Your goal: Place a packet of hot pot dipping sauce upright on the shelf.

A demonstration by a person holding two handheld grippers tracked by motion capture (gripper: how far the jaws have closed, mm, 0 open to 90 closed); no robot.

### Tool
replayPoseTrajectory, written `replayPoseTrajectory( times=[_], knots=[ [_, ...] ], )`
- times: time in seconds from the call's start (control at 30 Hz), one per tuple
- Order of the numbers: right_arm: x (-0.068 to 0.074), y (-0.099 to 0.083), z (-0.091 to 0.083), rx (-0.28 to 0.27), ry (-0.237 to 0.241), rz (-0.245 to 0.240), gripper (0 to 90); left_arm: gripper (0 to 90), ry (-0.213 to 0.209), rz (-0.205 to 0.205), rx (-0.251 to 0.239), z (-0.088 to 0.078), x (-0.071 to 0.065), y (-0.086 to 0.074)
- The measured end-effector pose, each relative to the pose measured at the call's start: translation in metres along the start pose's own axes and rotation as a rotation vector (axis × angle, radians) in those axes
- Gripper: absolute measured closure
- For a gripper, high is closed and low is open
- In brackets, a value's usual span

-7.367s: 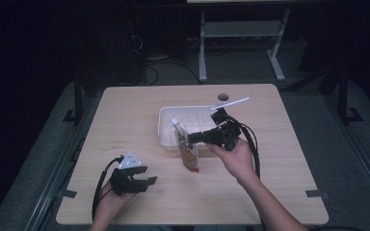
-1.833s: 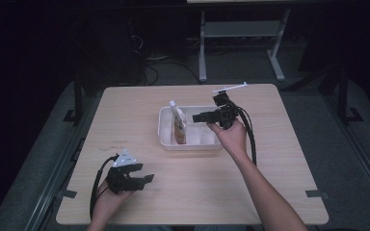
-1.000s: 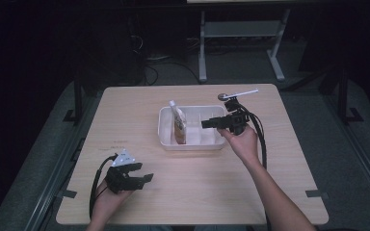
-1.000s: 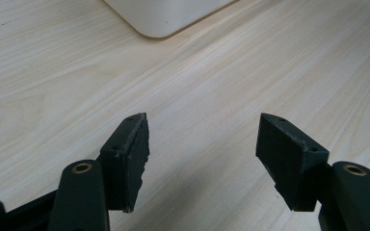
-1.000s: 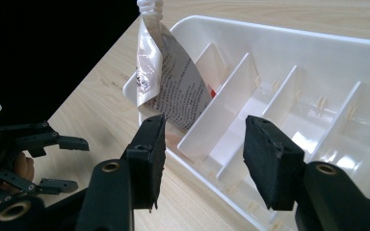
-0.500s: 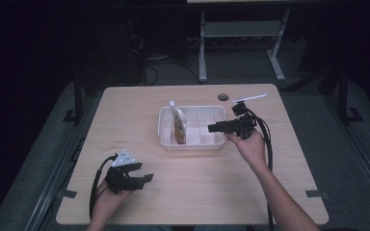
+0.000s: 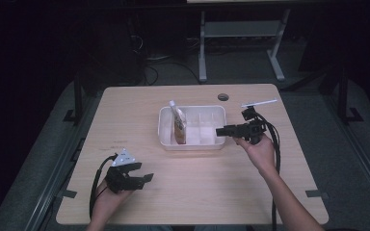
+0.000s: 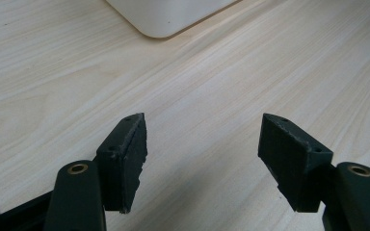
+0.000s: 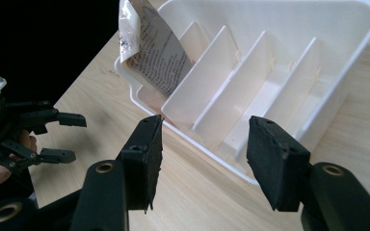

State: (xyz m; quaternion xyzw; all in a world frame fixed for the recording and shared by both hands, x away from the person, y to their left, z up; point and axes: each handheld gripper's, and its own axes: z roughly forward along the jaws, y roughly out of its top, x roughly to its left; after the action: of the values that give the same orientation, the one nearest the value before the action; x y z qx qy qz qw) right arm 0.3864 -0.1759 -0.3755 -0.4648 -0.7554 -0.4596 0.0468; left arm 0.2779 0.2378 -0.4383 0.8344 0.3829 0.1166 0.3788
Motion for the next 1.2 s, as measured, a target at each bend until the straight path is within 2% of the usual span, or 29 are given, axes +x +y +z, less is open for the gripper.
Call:
replayPoseTrajectory(
  times=[0.6, 1.2],
  knots=[
    [-0.012, -0.023, -0.016, -0.002, 0.003, 0.021, 43.2, 33.1, -0.001, -0.003, 0.005, 0.001, 0.0, 0.0],
    [-0.025, -0.048, -0.03, 0.022, -0.024, 0.037, 41.6, 31.0, 0.003, -0.007, 0.003, 0.002, -0.001, -0.001]
  ],
)
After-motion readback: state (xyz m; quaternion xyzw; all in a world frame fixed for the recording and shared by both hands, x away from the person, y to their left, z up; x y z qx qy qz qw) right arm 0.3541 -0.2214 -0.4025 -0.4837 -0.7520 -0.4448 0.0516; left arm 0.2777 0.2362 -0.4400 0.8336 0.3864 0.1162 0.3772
